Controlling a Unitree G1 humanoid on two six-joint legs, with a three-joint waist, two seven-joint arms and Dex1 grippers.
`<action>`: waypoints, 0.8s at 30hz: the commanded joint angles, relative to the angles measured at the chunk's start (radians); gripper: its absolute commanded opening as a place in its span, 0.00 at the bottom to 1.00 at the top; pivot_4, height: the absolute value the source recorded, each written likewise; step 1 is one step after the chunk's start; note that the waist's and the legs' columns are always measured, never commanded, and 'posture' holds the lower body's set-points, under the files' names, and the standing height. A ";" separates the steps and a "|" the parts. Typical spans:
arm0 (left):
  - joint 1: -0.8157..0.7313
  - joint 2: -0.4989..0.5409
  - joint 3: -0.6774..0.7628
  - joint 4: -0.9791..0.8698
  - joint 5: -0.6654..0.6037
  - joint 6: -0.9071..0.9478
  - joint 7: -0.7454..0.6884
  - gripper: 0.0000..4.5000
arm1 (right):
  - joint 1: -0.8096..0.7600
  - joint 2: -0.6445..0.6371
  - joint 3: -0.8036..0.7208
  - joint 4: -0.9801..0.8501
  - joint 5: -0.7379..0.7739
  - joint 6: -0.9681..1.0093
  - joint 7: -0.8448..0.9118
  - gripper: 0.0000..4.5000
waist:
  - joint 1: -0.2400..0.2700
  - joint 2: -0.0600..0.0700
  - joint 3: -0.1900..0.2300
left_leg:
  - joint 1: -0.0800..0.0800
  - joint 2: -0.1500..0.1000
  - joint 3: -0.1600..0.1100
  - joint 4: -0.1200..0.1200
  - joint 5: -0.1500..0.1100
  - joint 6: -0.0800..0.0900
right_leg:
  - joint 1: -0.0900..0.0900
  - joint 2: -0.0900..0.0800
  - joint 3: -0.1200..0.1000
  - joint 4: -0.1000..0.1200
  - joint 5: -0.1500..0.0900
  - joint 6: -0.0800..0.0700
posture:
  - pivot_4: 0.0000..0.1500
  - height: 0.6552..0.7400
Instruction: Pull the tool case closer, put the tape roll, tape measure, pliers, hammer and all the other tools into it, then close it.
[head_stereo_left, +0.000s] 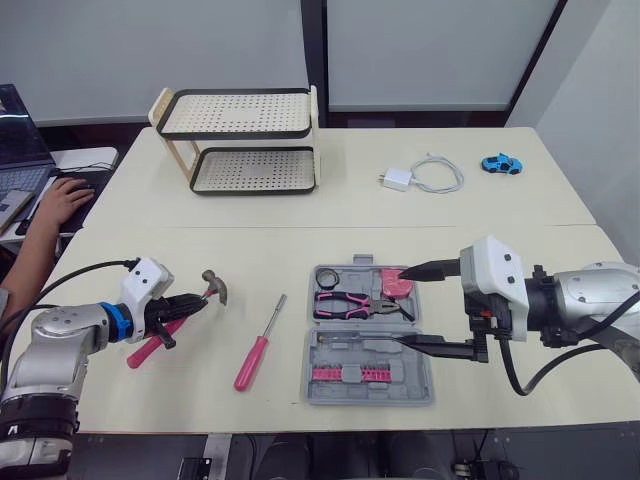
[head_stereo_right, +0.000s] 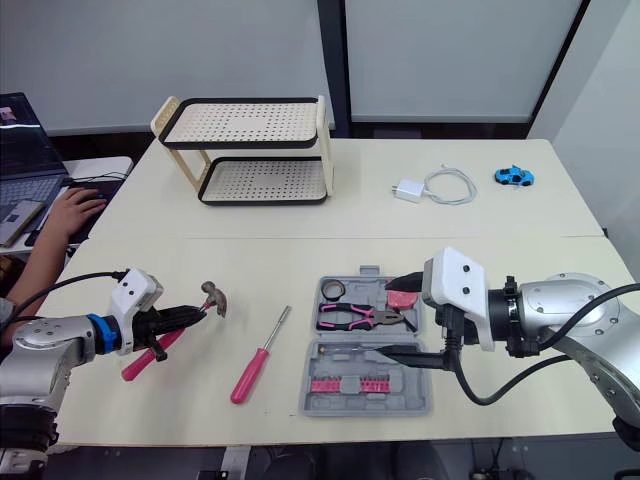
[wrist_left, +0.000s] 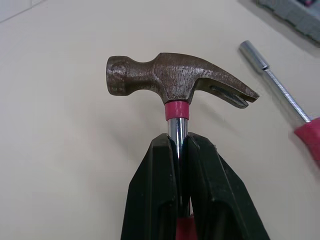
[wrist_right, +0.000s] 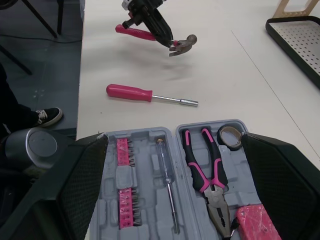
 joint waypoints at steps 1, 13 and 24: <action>0.014 0.045 -0.022 -0.156 -0.009 -0.017 -0.055 0.01 | 0.046 -0.046 -0.084 -0.019 -0.013 -0.028 0.029 1.00 | 0.001 0.000 0.000 | 0.000 0.000 0.000 0.000 0.000 0.000 | 0.000 0.000 0.000 0.000 0.000 0.000 | 1.00 1.00; -0.092 0.007 -0.289 -0.530 0.059 0.113 -0.037 0.01 | 0.266 -0.187 -0.250 -0.001 -0.078 -0.090 0.176 1.00 | 0.003 0.000 0.000 | 0.000 -0.001 0.003 0.000 0.000 0.000 | 0.001 0.002 0.000 -0.001 0.000 0.000 | 1.00 1.00; -0.289 -0.233 -0.590 -0.649 0.157 0.380 0.100 0.01 | 0.316 -0.191 -0.251 0.025 -0.126 -0.118 0.198 1.00 | 0.002 -0.001 0.001 | -0.001 -0.003 0.005 0.002 0.000 0.000 | 0.002 0.003 0.000 0.000 0.000 0.000 | 1.00 1.00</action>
